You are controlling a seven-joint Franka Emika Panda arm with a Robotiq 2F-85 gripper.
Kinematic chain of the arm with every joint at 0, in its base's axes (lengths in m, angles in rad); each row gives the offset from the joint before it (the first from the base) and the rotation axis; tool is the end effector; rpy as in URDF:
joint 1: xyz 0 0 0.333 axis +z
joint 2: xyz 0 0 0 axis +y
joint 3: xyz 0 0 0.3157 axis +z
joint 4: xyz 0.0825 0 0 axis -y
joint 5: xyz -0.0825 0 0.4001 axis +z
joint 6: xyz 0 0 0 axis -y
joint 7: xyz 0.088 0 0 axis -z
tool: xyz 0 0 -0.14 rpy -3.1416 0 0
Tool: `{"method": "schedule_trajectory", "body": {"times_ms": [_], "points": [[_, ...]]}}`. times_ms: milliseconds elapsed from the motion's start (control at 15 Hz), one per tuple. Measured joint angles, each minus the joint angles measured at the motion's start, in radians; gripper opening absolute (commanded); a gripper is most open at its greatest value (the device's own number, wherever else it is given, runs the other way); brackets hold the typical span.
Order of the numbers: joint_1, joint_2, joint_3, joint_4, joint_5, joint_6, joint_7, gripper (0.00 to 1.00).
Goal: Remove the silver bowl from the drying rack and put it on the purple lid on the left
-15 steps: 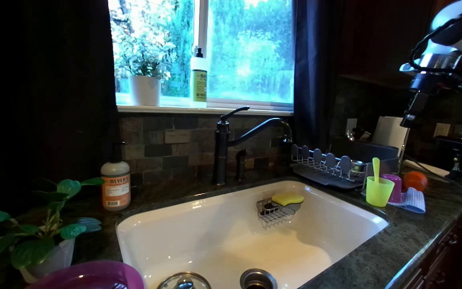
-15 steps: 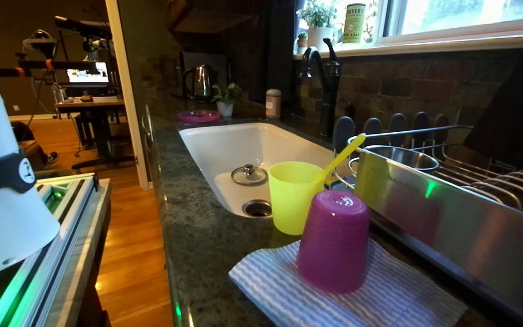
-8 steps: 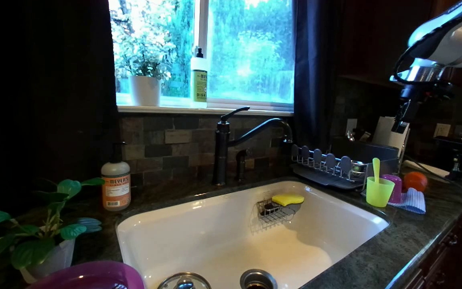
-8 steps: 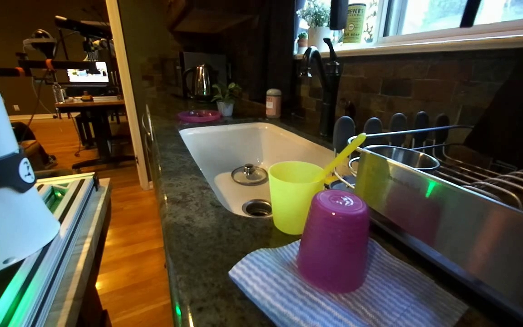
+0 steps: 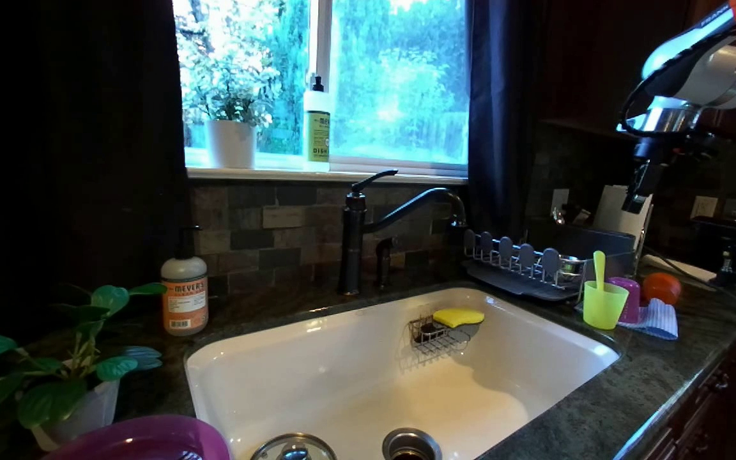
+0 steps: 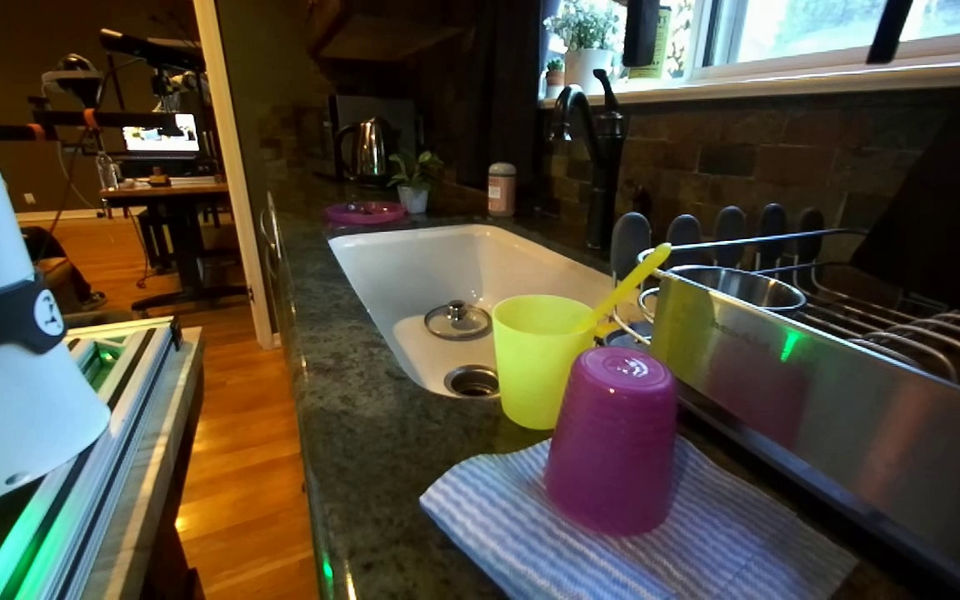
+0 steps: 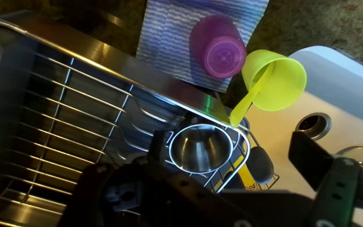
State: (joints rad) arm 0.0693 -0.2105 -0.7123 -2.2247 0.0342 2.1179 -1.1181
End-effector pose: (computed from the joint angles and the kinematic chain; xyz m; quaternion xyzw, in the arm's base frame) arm 0.4134 -0.3119 0.4055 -0.9693 -0.2297 -0.0806 0.0333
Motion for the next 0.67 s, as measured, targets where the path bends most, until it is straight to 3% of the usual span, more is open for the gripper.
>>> {"method": "schedule_trajectory", "body": {"times_ms": [333,533,667], "points": [[0.0,0.0,0.0,0.0,0.0,0.0,0.0,1.0],[-0.062,0.005,0.071,-0.008,0.019,0.016,-0.008,1.0],[-0.091,0.028,0.134,-0.028,0.036,0.122,0.0,1.0]]}}
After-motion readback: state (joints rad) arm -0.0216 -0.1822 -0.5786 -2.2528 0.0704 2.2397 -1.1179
